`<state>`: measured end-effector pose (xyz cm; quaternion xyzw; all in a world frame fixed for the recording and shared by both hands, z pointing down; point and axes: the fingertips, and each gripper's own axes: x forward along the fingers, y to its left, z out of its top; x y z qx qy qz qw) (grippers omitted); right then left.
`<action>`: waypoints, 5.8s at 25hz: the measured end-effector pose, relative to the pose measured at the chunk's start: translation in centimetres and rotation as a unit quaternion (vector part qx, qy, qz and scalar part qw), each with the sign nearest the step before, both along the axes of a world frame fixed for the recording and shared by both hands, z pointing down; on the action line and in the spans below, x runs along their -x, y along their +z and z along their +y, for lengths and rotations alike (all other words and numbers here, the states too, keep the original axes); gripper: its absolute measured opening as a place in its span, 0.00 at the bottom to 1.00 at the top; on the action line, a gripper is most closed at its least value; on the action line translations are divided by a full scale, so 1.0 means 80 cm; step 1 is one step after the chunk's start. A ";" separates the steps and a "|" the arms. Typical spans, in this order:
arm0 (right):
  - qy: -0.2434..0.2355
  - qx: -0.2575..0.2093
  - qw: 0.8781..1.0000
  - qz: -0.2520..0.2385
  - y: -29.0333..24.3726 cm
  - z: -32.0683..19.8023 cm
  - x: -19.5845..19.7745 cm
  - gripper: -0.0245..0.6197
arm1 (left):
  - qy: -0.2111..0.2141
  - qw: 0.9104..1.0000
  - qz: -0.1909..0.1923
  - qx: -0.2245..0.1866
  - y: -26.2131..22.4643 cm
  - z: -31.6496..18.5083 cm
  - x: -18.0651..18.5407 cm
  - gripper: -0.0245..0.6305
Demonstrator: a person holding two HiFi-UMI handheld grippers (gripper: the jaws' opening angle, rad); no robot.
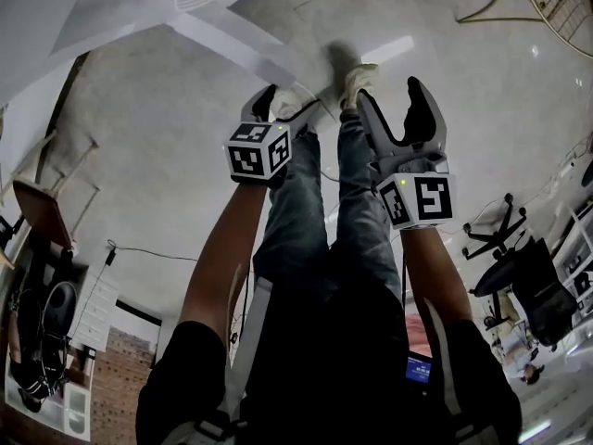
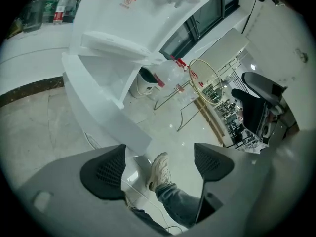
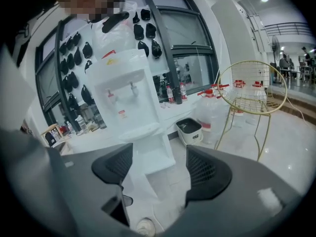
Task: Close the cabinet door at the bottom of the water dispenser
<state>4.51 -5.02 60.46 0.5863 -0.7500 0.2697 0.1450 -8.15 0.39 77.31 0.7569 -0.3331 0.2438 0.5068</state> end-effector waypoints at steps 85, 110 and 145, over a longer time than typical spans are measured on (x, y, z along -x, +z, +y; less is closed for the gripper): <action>-0.062 0.070 0.995 -0.028 0.109 -0.189 -0.149 0.51 | -0.062 0.993 -0.035 -0.099 0.007 -0.284 -0.132 0.68; -0.079 0.075 0.993 -0.037 0.115 -0.227 -0.149 0.50 | -0.074 0.991 -0.053 -0.102 0.011 -0.342 -0.126 0.68; -0.052 0.051 0.997 -0.019 0.074 -0.199 -0.157 0.50 | -0.060 0.988 -0.025 -0.137 -0.037 -0.346 -0.141 0.68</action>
